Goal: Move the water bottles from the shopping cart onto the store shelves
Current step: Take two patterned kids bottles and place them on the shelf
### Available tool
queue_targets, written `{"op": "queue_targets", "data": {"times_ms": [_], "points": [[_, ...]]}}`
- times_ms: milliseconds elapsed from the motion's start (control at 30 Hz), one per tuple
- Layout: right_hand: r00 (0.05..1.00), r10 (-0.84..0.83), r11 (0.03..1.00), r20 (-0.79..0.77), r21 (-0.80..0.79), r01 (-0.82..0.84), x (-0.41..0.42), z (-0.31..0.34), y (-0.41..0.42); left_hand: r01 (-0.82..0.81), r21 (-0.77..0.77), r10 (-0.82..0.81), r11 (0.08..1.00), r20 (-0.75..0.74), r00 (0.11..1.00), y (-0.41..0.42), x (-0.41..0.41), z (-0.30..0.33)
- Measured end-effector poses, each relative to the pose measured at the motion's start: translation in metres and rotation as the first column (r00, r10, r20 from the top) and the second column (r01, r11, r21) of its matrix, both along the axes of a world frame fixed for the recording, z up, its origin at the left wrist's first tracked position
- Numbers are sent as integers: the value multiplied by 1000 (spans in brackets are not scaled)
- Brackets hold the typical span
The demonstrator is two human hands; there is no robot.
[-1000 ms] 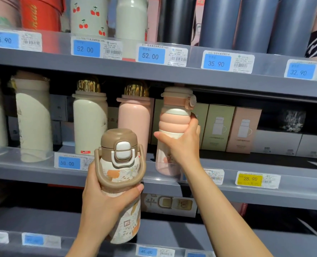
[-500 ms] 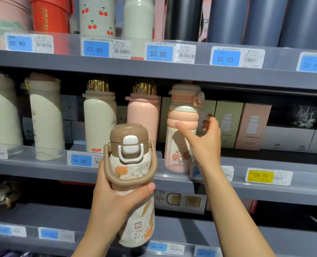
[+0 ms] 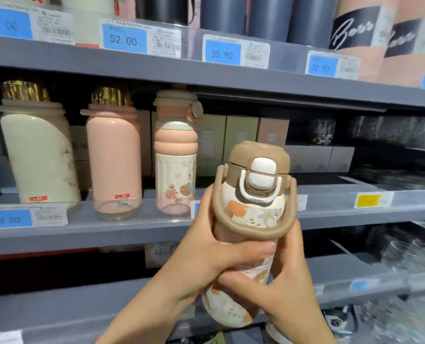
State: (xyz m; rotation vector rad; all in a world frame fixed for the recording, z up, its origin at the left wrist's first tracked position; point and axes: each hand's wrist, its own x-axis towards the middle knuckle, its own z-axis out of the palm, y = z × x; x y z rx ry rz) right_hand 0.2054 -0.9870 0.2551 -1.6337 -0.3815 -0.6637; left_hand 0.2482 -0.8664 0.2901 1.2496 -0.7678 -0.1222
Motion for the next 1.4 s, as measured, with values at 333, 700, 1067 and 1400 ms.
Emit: {"op": "queue_targets", "data": {"times_ms": [333, 700, 1067, 1400], "points": [[966, -232, 760, 115, 641, 106, 26, 29, -50, -793, -302, 786, 529, 526, 325, 5, 59, 11], [944, -329, 520, 12, 837, 170, 119, 78, -60, -978, 15, 766, 206, 620, 171, 5, 107, 5], [934, -330, 860, -134, 366, 357, 147, 77, -73, -973, 20, 659, 229, 733, 170, 0, 112, 3], [966, -234, 949, -110, -241, 202, 146, 78, -96, -984, 6, 599, 177, 792, 113, -4, 113, 1]]}}
